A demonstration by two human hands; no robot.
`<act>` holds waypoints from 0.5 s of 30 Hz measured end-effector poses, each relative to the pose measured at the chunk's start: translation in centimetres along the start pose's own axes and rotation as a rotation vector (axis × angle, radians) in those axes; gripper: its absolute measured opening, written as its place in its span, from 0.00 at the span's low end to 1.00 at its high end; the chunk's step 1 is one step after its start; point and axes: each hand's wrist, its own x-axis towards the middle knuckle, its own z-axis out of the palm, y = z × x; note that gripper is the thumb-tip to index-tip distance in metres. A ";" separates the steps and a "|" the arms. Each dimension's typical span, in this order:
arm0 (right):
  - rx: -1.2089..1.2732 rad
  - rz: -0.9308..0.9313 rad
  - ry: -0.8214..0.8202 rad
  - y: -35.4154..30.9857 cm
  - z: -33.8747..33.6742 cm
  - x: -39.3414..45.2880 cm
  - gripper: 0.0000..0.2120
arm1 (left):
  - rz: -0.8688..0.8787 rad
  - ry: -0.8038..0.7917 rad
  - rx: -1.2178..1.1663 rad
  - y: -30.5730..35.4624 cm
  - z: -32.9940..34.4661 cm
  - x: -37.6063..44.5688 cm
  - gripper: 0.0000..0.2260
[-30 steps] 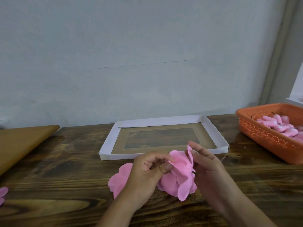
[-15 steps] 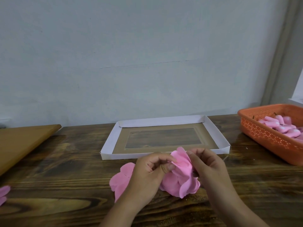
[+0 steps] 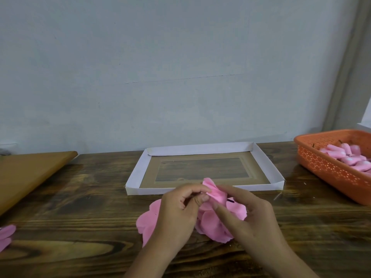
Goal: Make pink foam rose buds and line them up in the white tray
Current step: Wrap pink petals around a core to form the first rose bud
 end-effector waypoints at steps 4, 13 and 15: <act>-0.152 -0.068 -0.015 -0.1 0.1 0.0 0.32 | 0.145 -0.012 0.105 0.4 0.1 -0.2 0.18; -0.219 -0.101 -0.012 0.9 0.1 0.0 0.32 | 0.313 -0.041 0.239 0.4 0.0 -0.5 0.15; -0.227 -0.103 0.001 1.4 0.2 -0.1 0.28 | 0.318 -0.052 0.243 0.4 0.0 -0.6 0.14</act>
